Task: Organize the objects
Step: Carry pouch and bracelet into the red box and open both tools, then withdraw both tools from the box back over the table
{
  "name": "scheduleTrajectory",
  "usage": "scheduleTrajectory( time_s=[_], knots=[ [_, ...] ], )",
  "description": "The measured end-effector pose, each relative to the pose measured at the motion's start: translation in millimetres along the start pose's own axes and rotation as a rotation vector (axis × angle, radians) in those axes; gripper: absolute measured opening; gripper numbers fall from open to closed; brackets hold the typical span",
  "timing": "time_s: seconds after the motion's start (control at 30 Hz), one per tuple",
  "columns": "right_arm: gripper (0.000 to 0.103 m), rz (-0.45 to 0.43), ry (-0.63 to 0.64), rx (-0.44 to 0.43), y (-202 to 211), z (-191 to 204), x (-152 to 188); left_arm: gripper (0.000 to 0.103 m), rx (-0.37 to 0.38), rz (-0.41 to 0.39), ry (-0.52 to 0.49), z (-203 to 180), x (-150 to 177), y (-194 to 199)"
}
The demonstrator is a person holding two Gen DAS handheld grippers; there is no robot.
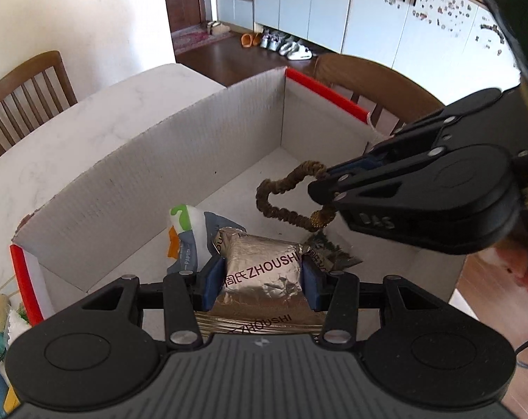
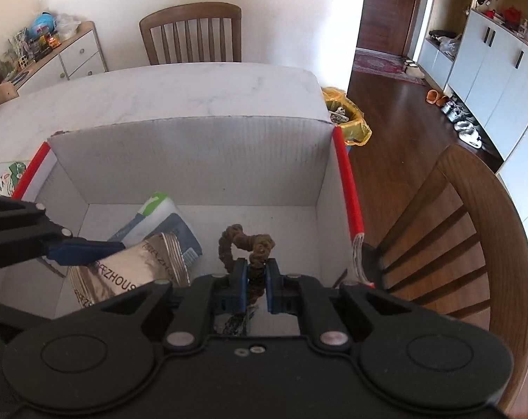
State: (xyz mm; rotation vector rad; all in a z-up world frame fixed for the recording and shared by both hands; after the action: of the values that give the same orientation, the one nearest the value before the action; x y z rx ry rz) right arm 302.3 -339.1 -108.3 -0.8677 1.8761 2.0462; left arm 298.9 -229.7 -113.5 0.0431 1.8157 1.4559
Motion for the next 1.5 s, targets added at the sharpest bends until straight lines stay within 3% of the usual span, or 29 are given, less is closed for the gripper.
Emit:
scheduleTrajectory(
  time_s=[0.4, 0.57, 1.17, 1.5],
  knots=[
    [0.016, 0.003, 0.073, -0.038, 14.4, -0.1, 6.8, 0.049, -0.004, 0.011, -0.020, -2.3, 2.4, -3.8],
    [0.018, -0.005, 0.044, -0.064, 19.9, -6.7, 5.5, 0.069, 0.005, 0.000, -0.029, -3.8, 6.5, 2.1],
    [0.025, -0.112, -0.037, -0.124, 67.0, -10.2, 15.6, 0.069, 0.013, -0.162, 0.046, -1.9, 12.8, 57.8],
    [0.053, -0.199, -0.084, -0.138, 101.5, 3.1, 21.5, 0.077, 0.023, -0.256, 0.070, 1.6, 24.9, 102.6]
  ],
)
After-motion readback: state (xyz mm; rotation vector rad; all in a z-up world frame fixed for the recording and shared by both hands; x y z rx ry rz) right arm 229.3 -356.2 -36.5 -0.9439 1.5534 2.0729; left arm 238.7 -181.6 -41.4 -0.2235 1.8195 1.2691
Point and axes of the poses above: each gripper's, at about its wrist camera, not at the fingertips, and y roughly against the way its jaws point, z to its left, x to its underside, the point moved 1 cm from there along -y, roughly the way its jaws point, and after that the axes turned 2 degrees about x, right-handed, at the moved point
